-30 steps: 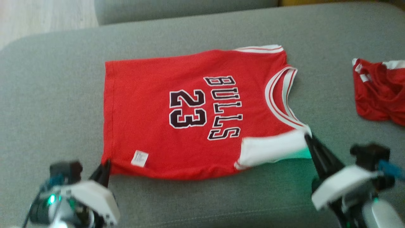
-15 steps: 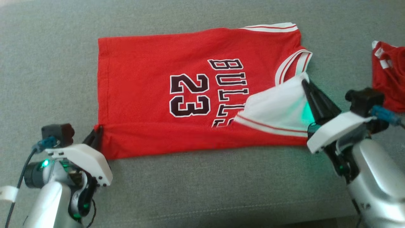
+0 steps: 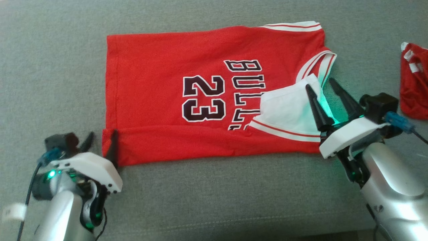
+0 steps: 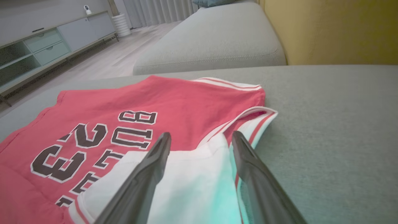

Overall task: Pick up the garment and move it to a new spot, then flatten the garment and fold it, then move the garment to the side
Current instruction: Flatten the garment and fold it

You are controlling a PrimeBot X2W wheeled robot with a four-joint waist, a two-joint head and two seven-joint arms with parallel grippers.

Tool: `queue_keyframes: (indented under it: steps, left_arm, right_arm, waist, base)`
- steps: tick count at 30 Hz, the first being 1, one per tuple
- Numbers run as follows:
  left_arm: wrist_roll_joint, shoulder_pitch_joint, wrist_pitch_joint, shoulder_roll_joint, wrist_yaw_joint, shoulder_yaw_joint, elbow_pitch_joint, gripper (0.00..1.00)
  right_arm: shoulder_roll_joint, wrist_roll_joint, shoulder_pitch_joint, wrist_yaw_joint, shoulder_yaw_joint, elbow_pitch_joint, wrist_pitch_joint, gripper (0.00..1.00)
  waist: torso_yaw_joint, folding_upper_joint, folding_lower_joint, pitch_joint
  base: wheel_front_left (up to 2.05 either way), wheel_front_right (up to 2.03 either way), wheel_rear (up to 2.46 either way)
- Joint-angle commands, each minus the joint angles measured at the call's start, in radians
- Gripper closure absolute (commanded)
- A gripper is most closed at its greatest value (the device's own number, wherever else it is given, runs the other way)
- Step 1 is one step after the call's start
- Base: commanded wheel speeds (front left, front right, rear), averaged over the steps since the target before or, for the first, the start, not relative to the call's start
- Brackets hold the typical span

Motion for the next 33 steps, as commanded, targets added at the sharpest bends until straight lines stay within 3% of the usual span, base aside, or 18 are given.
queue_keyframes:
  steps: [1, 8, 12, 19, 33]
  left_arm:
    - [0.016, -0.002, -0.044, 0.018, 0.019, 0.039, -0.034, 0.00]
    - [0.096, 0.057, -0.219, 0.007, 0.108, 0.046, -0.128, 0.00]
    - [0.145, 0.075, -0.272, 0.013, 0.138, 0.032, -0.201, 0.00]
    - [0.200, 0.132, -0.270, 0.027, 0.174, 0.002, -0.329, 0.00]
    - [0.221, 0.235, -0.215, 0.046, 0.209, -0.017, -0.432, 0.00]
  right_arm:
    - [-0.007, -0.016, -0.015, 0.003, -0.005, -0.030, -0.022, 0.00]
    - [0.011, -0.144, 0.060, 0.003, -0.129, -0.141, -0.044, 0.00]
    - [0.039, -0.200, 0.152, 0.003, -0.210, -0.250, -0.010, 0.00]
    - [0.101, -0.277, 0.320, 0.003, -0.292, -0.463, 0.090, 0.00]
    - [0.174, -0.306, 0.491, 0.003, -0.356, -0.650, 0.188, 0.00]
  waist:
    - [-0.006, -0.0001, 0.0000, -0.005]
    - [-0.014, -0.0001, 0.0000, -0.041]
    - [-0.011, -0.0001, 0.0000, -0.067]
    - [-0.019, -0.0001, 0.0000, -0.092]
    - [-0.023, -0.0001, 0.0000, -0.124]
  base:
    - [0.00, 0.00, 0.00]
    - [0.00, 0.00, 0.00]
    - [0.00, 0.00, 0.00]
    - [0.00, 0.00, 0.00]
    - [0.00, 0.00, 0.00]
